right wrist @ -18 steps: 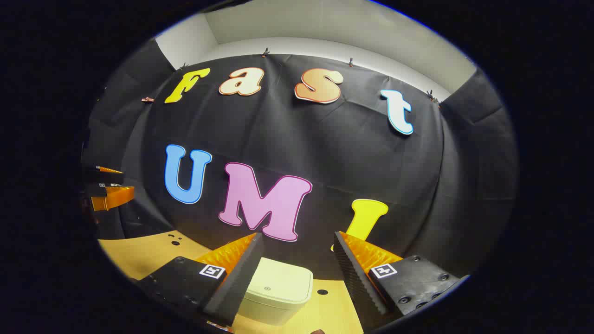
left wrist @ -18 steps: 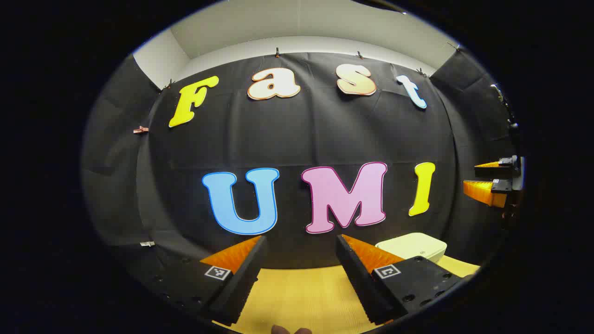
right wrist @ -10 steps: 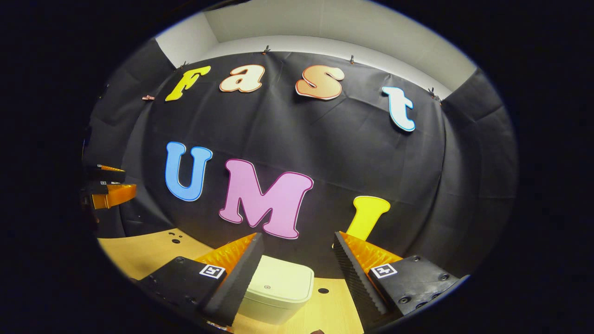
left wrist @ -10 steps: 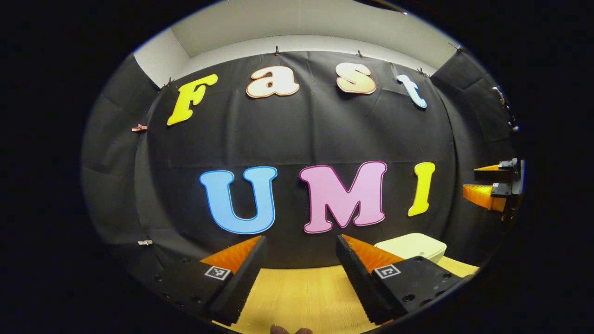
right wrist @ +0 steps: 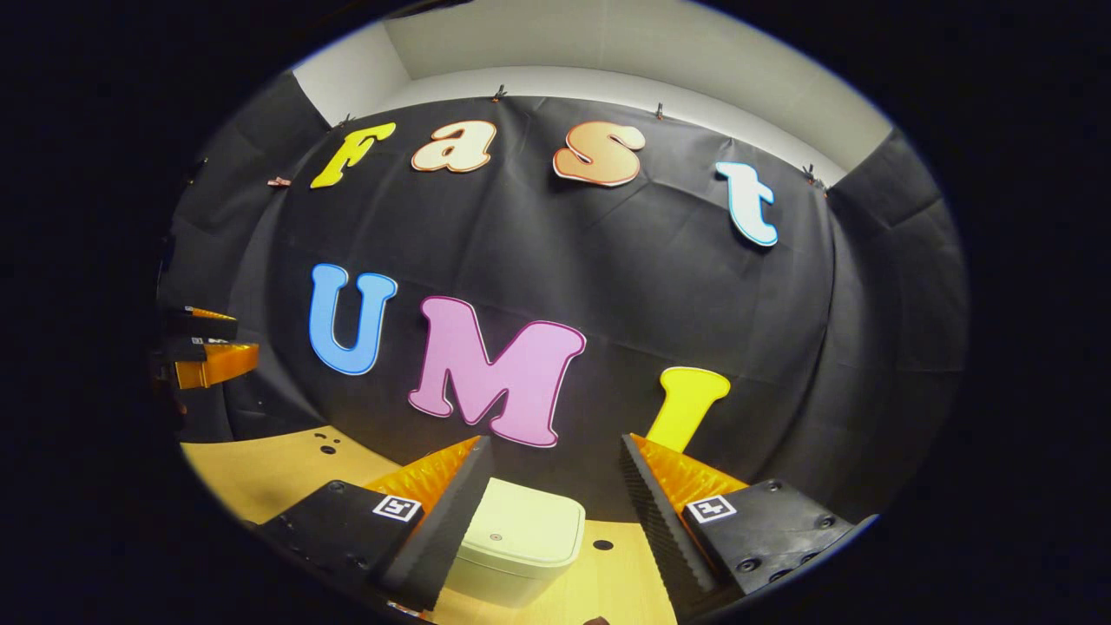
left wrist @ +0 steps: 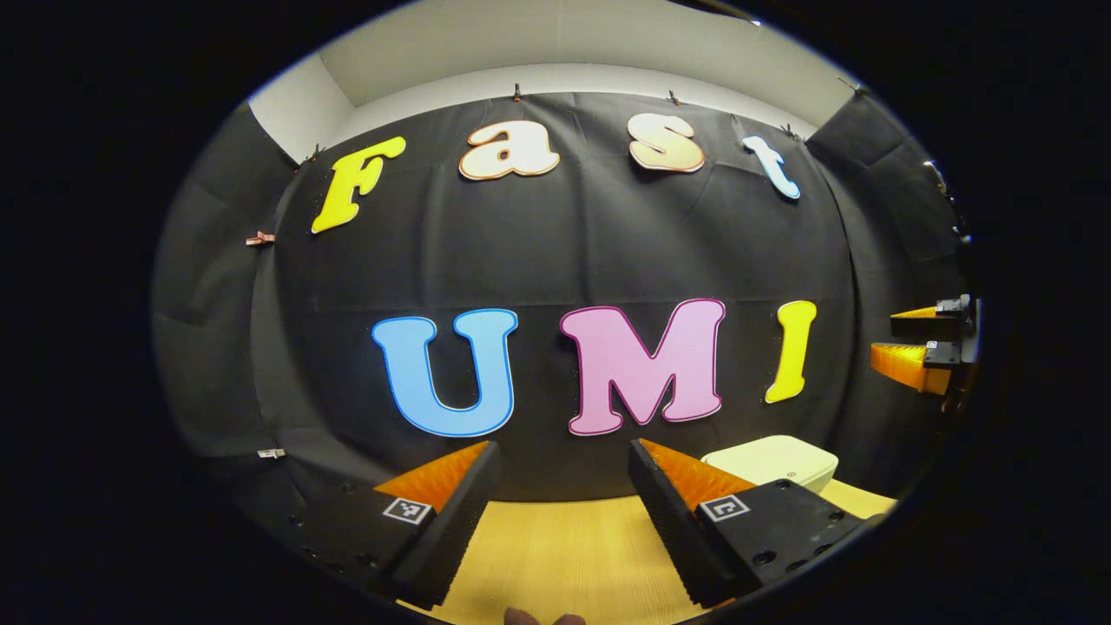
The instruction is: Press the lid of the desktop garbage bin to open it, pick up the crumpled paper on the desktop and throw it into the bin, then pick up the pop can on the desktop and drop it into the bin, and finally close the garbage bin lid.
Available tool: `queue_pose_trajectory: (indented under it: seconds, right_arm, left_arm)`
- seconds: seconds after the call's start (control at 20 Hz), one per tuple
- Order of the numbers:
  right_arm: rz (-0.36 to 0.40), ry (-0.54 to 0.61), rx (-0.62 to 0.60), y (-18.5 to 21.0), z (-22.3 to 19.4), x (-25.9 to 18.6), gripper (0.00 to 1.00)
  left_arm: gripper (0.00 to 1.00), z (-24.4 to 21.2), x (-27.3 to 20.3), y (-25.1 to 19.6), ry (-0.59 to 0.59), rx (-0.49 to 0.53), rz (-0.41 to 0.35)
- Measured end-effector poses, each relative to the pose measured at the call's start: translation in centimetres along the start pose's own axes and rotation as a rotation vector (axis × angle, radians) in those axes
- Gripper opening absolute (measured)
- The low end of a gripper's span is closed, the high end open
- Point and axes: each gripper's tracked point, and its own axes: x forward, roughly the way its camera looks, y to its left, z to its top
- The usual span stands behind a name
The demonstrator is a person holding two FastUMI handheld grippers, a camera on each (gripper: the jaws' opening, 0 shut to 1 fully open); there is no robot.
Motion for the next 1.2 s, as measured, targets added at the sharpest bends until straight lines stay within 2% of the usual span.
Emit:
queue_pose_trajectory:
  seconds: [0.25,0.35,0.4,0.7,1.2]
  right_arm:
    - [0.055,0.037,0.079,1.3,-0.6,0.8,0.25]
    - [0.081,0.036,0.102,1.9,-0.9,1.1,0.05]
    - [0.095,0.036,0.109,2.0,-0.9,1.4,0.05]
    - [0.157,0.242,0.118,3.3,-7.2,5.1,0.05]
    - [0.191,0.400,0.121,5.7,-16.5,6.7,0.05]
  left_arm:
    - [0.96,-0.1,0.1,0.5,0.000,0.002,0.008]
    - [0.96,0.0,0.1,0.7,-0.004,0.001,0.010]
    - [0.96,-0.1,0.0,0.7,-0.004,0.001,0.010]
    - [0.96,-0.2,-0.1,0.8,-0.004,-0.006,0.007]
    - [0.96,-0.7,-1.2,1.5,0.010,0.010,0.037]
